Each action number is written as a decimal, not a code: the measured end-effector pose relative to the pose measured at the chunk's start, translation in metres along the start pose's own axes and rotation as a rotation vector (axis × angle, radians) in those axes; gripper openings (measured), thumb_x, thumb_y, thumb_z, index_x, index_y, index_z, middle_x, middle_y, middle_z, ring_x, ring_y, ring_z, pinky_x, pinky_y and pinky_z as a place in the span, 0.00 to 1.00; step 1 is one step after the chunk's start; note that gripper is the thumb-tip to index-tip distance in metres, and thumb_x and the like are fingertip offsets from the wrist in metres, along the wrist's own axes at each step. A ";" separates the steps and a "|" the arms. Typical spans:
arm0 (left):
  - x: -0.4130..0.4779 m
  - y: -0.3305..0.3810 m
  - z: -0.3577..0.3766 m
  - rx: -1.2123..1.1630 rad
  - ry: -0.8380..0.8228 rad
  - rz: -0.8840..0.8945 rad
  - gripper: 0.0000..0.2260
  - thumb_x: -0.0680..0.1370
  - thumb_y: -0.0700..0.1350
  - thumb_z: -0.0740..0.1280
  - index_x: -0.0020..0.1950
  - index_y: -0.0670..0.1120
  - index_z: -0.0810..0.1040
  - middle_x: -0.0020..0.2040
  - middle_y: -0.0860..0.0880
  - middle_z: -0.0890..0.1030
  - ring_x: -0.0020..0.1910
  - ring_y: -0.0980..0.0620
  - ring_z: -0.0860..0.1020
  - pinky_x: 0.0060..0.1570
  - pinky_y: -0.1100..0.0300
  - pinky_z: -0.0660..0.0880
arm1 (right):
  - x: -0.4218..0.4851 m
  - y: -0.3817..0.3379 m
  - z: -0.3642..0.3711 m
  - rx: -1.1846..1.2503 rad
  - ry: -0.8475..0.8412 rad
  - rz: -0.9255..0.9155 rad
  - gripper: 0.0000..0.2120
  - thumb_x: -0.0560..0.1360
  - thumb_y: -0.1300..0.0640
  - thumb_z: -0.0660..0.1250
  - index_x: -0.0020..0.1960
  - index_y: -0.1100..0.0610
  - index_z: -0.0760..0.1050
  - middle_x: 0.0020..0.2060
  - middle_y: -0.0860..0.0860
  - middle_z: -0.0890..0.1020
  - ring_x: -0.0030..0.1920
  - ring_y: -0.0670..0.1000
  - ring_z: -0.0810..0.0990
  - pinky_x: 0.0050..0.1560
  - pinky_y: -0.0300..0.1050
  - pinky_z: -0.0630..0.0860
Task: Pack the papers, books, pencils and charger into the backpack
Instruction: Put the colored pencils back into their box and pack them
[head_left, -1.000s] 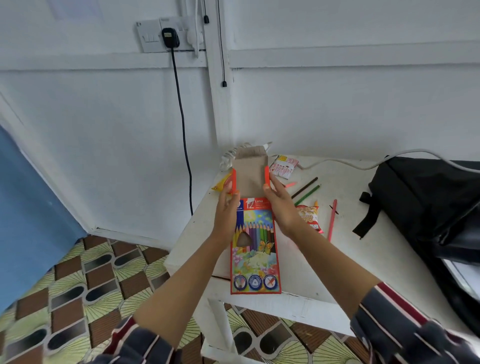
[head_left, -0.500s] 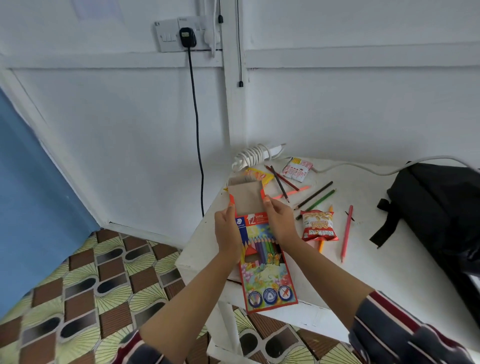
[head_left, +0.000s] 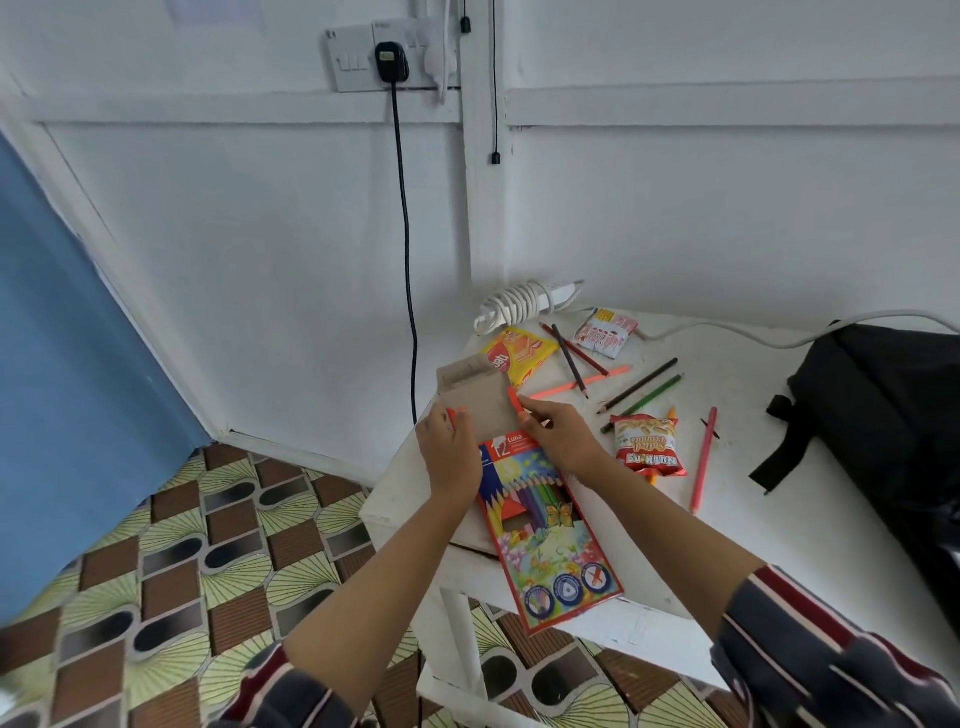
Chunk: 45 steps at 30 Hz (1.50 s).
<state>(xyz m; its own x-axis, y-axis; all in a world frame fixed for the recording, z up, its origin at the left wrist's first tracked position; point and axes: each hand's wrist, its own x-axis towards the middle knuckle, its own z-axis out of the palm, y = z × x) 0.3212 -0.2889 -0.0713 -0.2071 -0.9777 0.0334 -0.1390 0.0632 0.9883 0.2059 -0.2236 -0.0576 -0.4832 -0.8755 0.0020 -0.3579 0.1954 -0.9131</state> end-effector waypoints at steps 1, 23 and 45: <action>0.000 -0.002 -0.001 0.009 -0.006 -0.008 0.04 0.81 0.47 0.57 0.53 0.49 0.69 0.55 0.48 0.71 0.55 0.49 0.75 0.50 0.52 0.76 | 0.000 -0.002 -0.002 -0.024 -0.024 0.005 0.20 0.80 0.59 0.59 0.70 0.63 0.65 0.56 0.57 0.77 0.57 0.53 0.77 0.56 0.41 0.74; 0.014 -0.006 0.008 0.332 -0.100 0.140 0.14 0.81 0.44 0.58 0.36 0.57 0.66 0.45 0.45 0.81 0.38 0.56 0.74 0.45 0.54 0.75 | -0.017 0.004 -0.021 -0.470 -0.093 0.059 0.13 0.76 0.53 0.66 0.50 0.65 0.77 0.38 0.57 0.79 0.38 0.53 0.77 0.39 0.44 0.72; 0.011 -0.014 0.013 0.555 -0.163 0.325 0.17 0.78 0.49 0.64 0.65 0.44 0.74 0.58 0.45 0.80 0.56 0.47 0.76 0.55 0.55 0.71 | -0.018 0.008 -0.017 -0.707 0.009 0.027 0.21 0.75 0.46 0.64 0.31 0.57 0.64 0.30 0.51 0.67 0.34 0.50 0.70 0.29 0.40 0.62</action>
<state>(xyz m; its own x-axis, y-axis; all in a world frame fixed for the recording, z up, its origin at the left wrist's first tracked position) 0.3080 -0.2979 -0.0864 -0.4603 -0.8516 0.2507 -0.5141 0.4860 0.7068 0.1978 -0.1987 -0.0577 -0.5044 -0.8634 -0.0107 -0.7775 0.4596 -0.4293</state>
